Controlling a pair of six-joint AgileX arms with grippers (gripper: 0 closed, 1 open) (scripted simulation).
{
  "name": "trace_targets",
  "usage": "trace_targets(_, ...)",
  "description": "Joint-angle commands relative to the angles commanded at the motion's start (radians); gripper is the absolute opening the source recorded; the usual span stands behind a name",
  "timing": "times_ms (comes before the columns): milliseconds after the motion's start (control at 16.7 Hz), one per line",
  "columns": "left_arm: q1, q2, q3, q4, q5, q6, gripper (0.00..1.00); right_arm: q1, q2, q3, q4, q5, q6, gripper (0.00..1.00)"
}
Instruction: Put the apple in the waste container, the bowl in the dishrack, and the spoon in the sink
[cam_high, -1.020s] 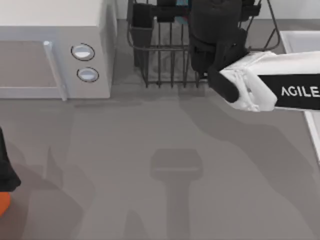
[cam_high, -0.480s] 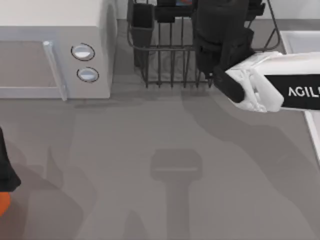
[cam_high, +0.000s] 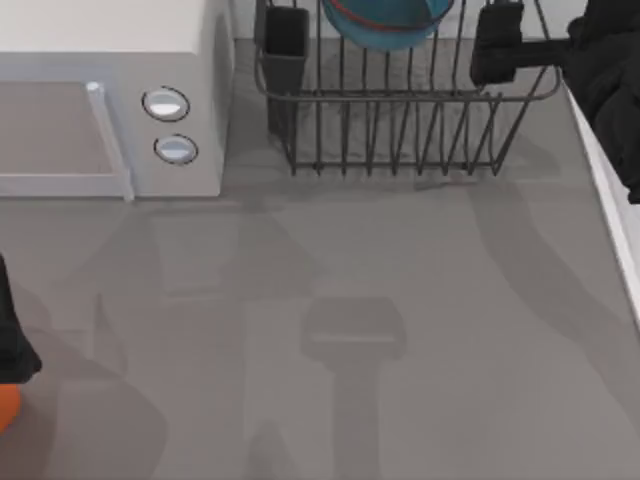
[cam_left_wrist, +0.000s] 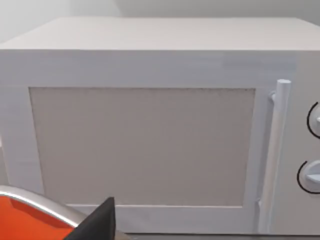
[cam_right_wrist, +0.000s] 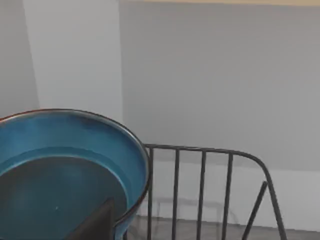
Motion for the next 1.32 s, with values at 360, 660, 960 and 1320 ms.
trace_targets(360,0.000,0.000,0.000,0.000,0.000,0.000,1.00,-0.198,-0.707,-0.475,-0.247,-0.218,-0.019,1.00)
trace_targets(660,0.000,0.000,0.000,0.000,0.000,0.000,1.00,-0.344,-1.206,-0.753,-0.444,-0.319,-0.034,1.00)
trace_targets(960,0.000,0.000,0.000,0.000,0.000,0.000,1.00,-0.428,-1.461,-0.849,-0.546,-0.346,-0.034,1.00)
trace_targets(1320,0.000,0.000,0.000,0.000,0.000,0.000,1.00,-0.436,-1.487,-0.851,-0.555,-0.346,-0.032,1.00)
